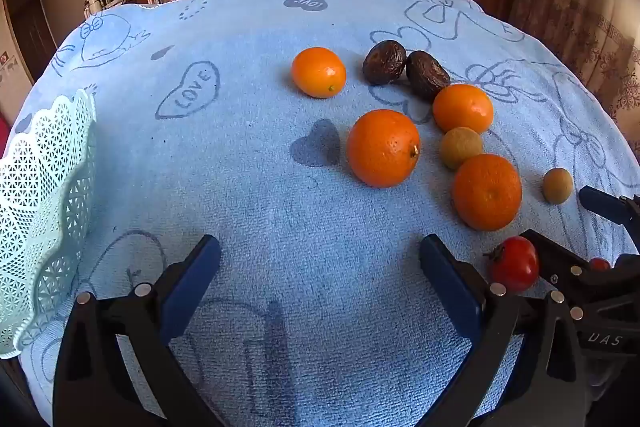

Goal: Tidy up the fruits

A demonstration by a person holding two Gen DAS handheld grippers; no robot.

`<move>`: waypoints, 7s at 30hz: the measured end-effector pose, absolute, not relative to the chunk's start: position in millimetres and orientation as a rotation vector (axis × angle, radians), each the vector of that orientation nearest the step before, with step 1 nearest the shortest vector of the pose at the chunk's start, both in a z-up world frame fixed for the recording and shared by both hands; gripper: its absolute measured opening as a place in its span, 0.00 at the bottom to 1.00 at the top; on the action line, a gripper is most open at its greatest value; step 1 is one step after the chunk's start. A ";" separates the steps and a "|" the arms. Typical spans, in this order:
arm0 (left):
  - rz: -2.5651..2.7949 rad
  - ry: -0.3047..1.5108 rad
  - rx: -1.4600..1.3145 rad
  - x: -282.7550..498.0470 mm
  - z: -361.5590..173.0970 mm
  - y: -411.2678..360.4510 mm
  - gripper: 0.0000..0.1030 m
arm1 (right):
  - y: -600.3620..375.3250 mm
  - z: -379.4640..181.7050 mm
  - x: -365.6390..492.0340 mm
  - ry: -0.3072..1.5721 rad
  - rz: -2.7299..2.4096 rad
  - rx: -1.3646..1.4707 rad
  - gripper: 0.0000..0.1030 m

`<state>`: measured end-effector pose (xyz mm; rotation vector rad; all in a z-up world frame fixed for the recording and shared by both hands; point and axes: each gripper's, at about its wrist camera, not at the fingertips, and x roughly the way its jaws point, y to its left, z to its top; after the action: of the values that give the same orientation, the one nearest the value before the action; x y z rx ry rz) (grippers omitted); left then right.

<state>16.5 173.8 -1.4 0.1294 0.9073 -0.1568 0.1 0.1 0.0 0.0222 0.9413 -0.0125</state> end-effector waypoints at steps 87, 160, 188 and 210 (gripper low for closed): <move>-0.156 0.918 0.135 15.6 -1.6 173.1 0.98 | -2.9 -1.2 0.7 0.939 -0.017 0.020 0.95; -0.262 0.647 0.042 8.2 83.2 229.4 0.38 | -10.9 2.6 -29.9 1.015 0.153 -0.088 0.95; 0.081 0.620 -0.124 7.0 97.7 383.4 0.77 | 4.5 33.7 -74.9 0.874 0.087 -0.035 0.27; 0.161 0.411 -0.209 -34.8 168.4 431.0 0.95 | 204.9 110.5 3.0 0.750 0.575 0.011 0.27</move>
<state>-34.8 431.0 168.4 -0.2088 0.4109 0.1612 3.0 204.9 110.5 0.0109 0.7504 0.5750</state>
